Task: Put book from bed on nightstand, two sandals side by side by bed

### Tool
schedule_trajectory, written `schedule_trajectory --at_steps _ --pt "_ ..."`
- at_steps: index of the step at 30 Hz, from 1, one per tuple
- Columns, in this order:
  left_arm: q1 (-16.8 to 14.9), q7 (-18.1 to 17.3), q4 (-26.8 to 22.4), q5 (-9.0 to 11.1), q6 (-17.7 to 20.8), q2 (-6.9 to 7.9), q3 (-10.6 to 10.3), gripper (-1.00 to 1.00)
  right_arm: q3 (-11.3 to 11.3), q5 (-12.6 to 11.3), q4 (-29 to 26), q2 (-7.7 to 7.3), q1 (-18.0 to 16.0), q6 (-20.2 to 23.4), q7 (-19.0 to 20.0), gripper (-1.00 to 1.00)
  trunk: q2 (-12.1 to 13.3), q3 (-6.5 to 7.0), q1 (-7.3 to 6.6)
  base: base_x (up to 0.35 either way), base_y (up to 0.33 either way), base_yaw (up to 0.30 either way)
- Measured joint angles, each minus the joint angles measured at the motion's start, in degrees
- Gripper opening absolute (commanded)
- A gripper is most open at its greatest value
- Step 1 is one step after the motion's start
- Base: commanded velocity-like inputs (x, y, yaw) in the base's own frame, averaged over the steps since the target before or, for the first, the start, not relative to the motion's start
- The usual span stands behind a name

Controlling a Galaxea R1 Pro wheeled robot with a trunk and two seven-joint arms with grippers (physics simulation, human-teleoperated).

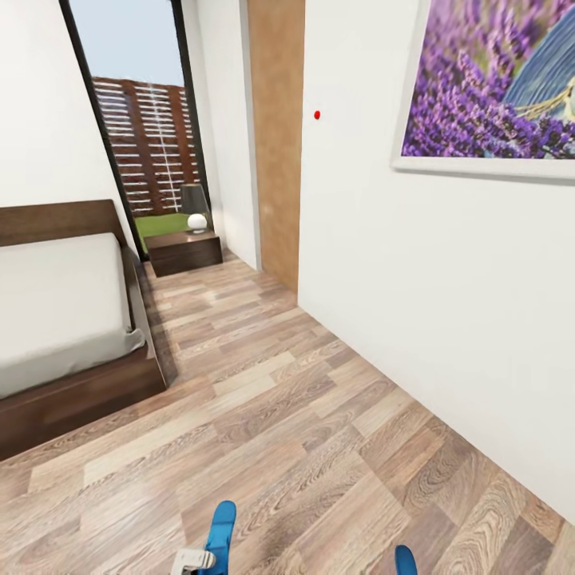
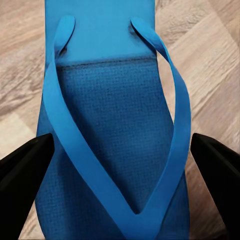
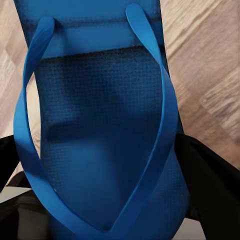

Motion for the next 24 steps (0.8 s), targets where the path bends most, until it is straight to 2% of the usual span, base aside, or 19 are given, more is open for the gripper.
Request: schedule_trajectory --at_steps 5,24 --pt "0.04 3.82 0.07 -0.13 -0.01 -0.44 -0.11 -1.0 0.04 -0.05 0.11 -0.19 -0.01 -0.19 0.06 -1.0 0.0 -0.32 0.0 0.0 0.0 0.0" --pt "0.04 4.16 0.09 0.6 -0.02 -0.4 0.32 -1.0 0.09 0.03 0.4 0.19 0.01 -0.26 -0.15 -1.0 0.0 -1.75 0.0 0.0 0.0 -0.001"
